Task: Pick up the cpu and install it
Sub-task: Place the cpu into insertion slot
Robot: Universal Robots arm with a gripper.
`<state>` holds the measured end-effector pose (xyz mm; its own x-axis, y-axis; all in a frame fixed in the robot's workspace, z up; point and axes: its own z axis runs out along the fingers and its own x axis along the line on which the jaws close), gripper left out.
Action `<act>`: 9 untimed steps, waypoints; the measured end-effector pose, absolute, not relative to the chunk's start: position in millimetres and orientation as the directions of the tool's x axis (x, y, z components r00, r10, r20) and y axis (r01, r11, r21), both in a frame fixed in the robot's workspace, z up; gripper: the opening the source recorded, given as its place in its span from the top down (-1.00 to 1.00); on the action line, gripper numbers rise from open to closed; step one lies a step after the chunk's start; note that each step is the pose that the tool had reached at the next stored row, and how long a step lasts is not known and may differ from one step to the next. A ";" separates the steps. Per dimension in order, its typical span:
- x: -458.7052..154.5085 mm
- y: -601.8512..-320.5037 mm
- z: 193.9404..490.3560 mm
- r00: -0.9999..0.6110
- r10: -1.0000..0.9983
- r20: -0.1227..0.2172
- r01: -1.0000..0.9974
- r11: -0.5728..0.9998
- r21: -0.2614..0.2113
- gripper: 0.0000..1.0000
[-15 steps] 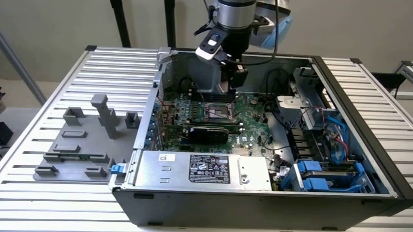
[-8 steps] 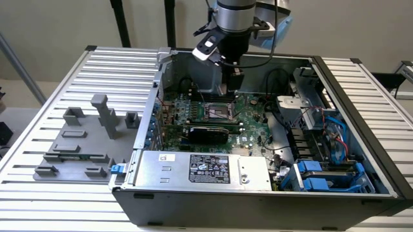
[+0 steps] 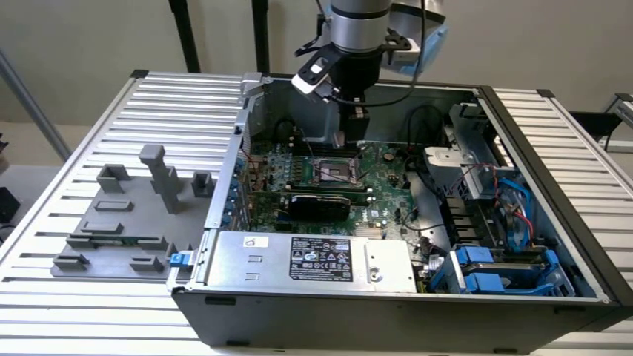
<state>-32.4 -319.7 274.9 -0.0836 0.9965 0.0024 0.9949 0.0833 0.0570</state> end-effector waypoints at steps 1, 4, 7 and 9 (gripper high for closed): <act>-33.5 -319.7 274.1 -0.082 0.997 0.002 0.995 0.082 0.056 -0.11; -40.5 -319.8 269.8 -0.079 0.997 0.004 0.996 0.079 0.043 -0.11; -42.2 -319.8 265.1 -0.059 0.998 0.001 0.998 0.059 0.039 -0.11; -42.3 -319.9 261.7 -0.038 0.999 0.000 0.998 0.038 0.039 -0.11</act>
<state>-42.3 -319.9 261.7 -0.0385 0.9993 -0.0001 0.9985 0.0385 0.0390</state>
